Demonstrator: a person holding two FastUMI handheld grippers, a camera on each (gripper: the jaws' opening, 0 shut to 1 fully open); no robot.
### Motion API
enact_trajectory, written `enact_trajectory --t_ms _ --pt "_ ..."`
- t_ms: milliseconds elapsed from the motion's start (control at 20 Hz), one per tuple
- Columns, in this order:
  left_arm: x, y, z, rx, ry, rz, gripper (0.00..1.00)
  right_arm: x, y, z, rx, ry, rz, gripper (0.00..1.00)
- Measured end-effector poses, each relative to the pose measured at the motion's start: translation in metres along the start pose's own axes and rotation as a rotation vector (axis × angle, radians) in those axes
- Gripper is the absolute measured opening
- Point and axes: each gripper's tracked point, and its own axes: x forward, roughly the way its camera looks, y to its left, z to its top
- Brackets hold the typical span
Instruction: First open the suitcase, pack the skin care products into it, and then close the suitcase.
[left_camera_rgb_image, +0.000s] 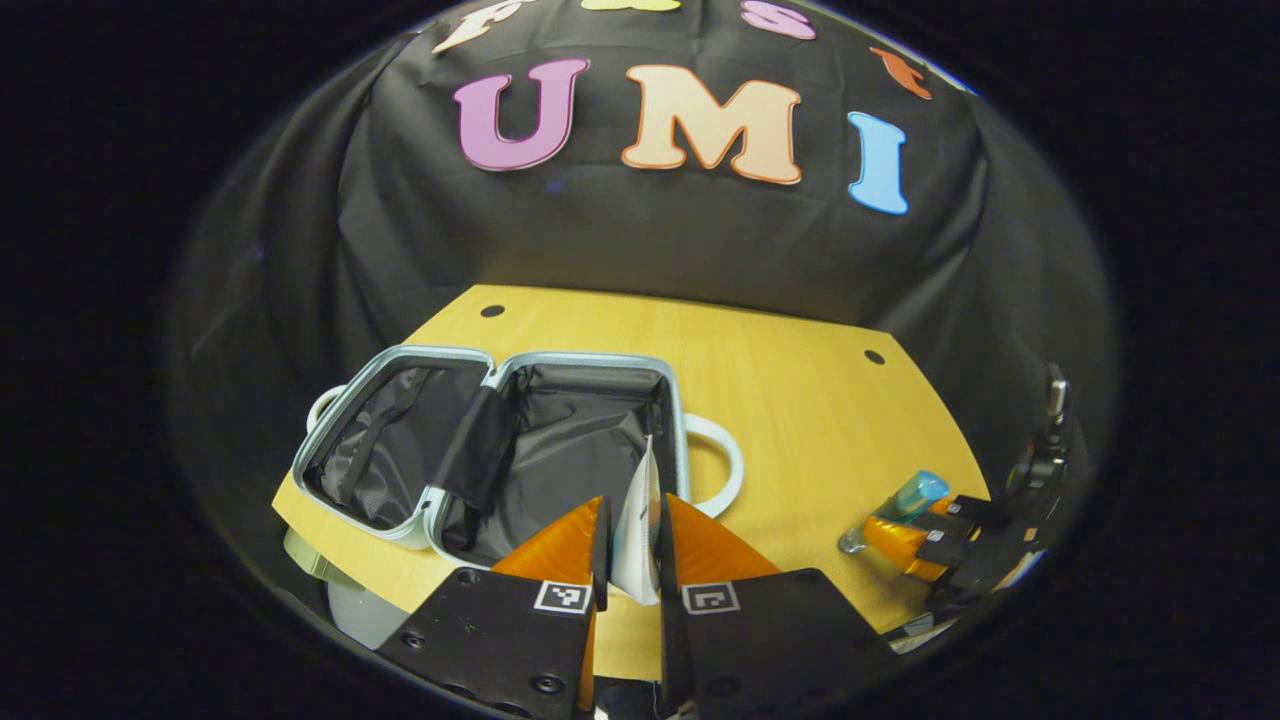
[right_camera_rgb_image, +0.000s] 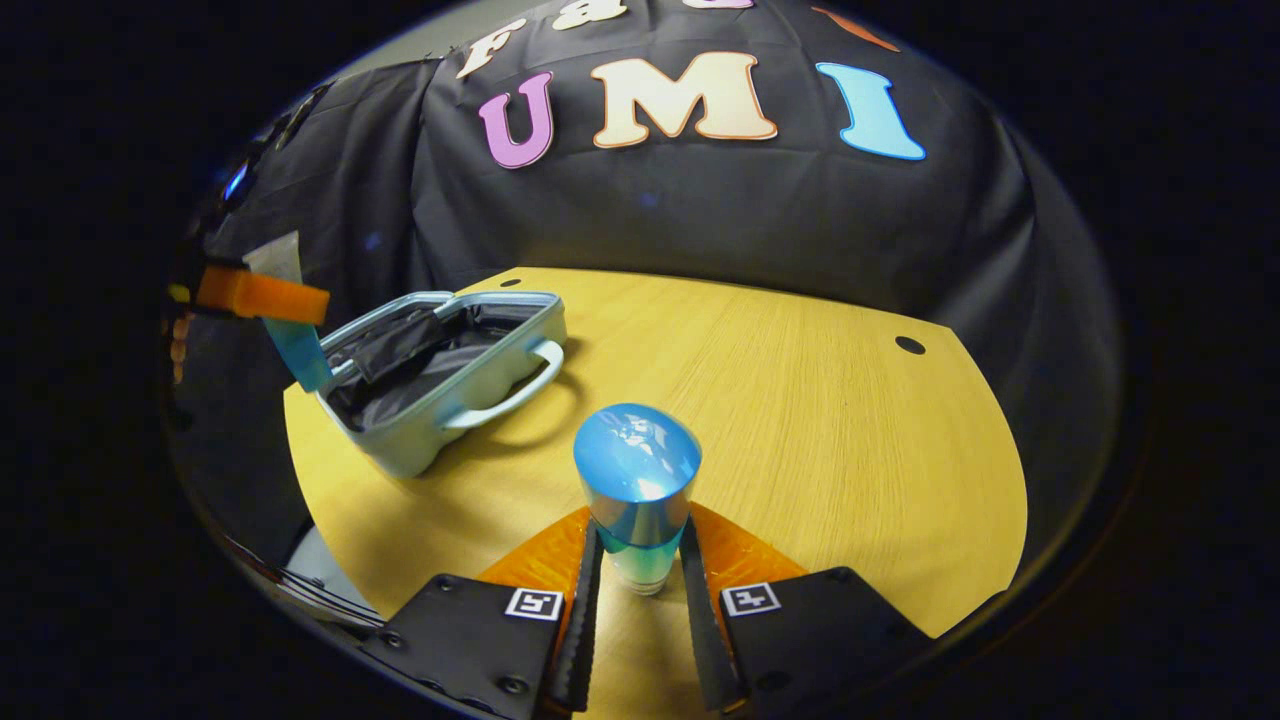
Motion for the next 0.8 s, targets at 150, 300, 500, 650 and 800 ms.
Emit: enact_trajectory --t_ms 150,300,500,650,800 --pt "0.022 0.034 -0.011 0.015 0.09 0.019 0.19 -0.012 0.027 0.025 0.041 -0.003 0.035 0.41" --pt "0.049 0.056 -0.024 0.01 0.186 -0.001 0.18 -0.017 0.054 0.043 0.061 -0.004 0.049 0.43" --pt "0.084 0.073 -0.045 0.022 0.304 -0.034 0.19 -0.021 0.093 0.06 0.113 0.01 0.074 0.41" --pt "0.104 0.076 -0.056 0.034 0.348 -0.07 0.19 -0.026 0.12 0.07 0.146 0.03 0.119 0.43" --pt "0.12 0.076 -0.051 0.032 0.352 -0.109 0.19 -0.019 0.14 0.079 0.15 0.042 0.13 0.43"
